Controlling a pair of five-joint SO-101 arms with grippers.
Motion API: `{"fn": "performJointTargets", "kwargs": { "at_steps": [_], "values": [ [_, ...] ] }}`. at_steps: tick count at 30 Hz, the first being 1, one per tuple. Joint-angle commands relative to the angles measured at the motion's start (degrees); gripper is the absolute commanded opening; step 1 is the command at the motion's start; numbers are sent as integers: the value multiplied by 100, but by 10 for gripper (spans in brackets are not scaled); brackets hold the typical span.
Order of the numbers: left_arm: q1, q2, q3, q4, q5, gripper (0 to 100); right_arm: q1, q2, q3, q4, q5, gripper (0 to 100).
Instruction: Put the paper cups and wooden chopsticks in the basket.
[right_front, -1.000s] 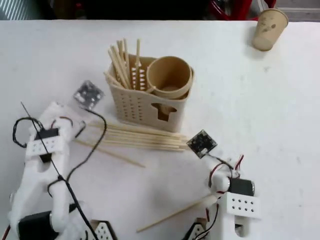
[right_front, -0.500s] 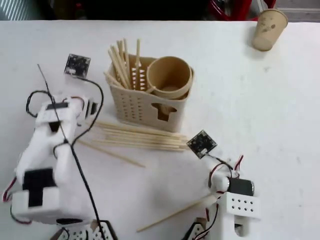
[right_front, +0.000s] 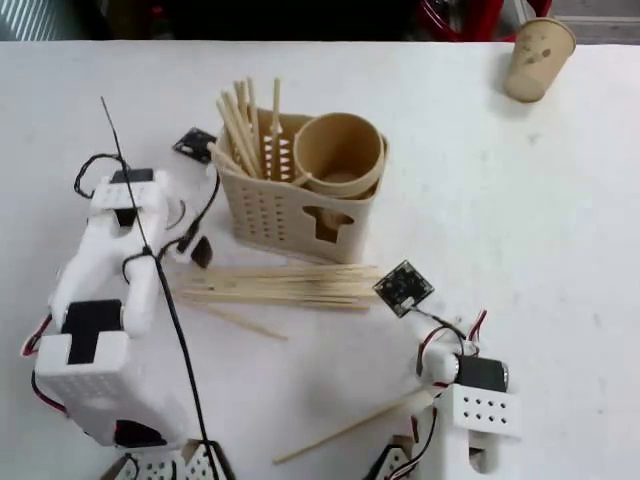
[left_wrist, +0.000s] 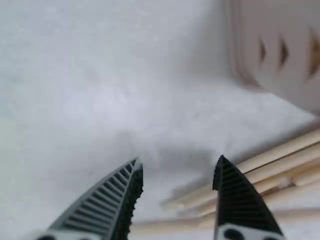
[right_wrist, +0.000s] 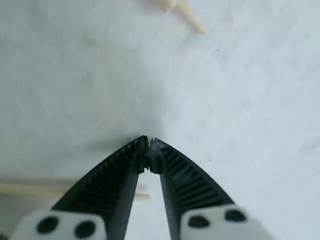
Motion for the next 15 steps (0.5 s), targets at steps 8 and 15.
{"fn": "performJointTargets", "kwargs": {
  "at_steps": [8, 15],
  "values": [
    [92, -752, -167, 1626, -993, 237, 40, -40, -18, -180, -44, 18],
    [-259, -1059, -185, 1064, -185, 237, 40, -40, -18, -180, -44, 18]
  ]
}}
